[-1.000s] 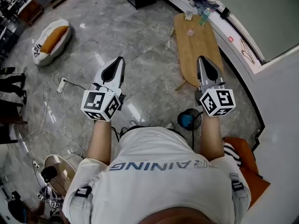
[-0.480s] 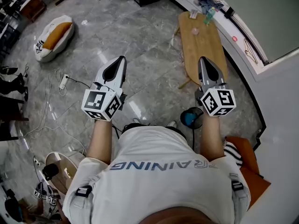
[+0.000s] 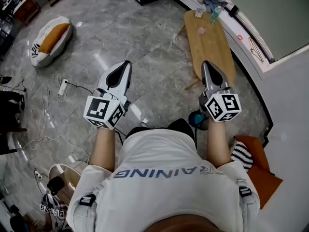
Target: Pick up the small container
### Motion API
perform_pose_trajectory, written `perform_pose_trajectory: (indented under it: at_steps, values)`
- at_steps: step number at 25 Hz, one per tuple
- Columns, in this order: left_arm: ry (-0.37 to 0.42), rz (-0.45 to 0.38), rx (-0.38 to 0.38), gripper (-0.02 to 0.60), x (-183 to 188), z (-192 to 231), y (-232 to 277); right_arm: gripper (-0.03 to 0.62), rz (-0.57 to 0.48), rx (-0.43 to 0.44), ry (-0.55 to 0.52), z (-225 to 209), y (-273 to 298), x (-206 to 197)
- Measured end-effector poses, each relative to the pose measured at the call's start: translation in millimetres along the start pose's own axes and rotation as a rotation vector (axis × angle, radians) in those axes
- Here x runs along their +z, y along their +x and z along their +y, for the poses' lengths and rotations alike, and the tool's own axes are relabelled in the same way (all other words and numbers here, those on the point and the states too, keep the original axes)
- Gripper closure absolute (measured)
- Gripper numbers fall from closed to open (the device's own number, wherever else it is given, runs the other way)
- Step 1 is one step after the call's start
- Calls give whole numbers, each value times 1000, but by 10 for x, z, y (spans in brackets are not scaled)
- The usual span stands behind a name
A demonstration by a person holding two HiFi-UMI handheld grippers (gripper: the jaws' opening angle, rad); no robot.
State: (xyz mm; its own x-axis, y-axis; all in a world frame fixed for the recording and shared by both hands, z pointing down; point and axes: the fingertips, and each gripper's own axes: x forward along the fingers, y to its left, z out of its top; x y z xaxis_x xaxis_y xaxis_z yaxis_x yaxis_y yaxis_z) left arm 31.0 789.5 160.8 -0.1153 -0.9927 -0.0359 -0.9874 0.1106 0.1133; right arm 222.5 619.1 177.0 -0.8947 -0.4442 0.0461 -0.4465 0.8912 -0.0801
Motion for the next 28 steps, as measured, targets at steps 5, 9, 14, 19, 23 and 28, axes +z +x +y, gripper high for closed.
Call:
perform_pose_trajectory:
  at_steps: [5,9,14,19,23,28]
  values:
    - [-28,19,11,582,-92,228,-34,580,38,12,-37,170,192,-34]
    - [-32,26,23,581,-117,372,16,580,49,29,-35,145,471,-36]
    - [-40,50,73,581,-172,703,118,580,64,86,-16,147,978,-159]
    - [-10,69,111,581,-132,971,544,580,54,127,9,-48,1526,-170]
    - [-5,76,116,581,-74,1085,1152,580,40,123,17,-488,1903,-79]
    - [8,107,78,581,-131,1007,2094,580,75,67,58,-1287,2200,-205]
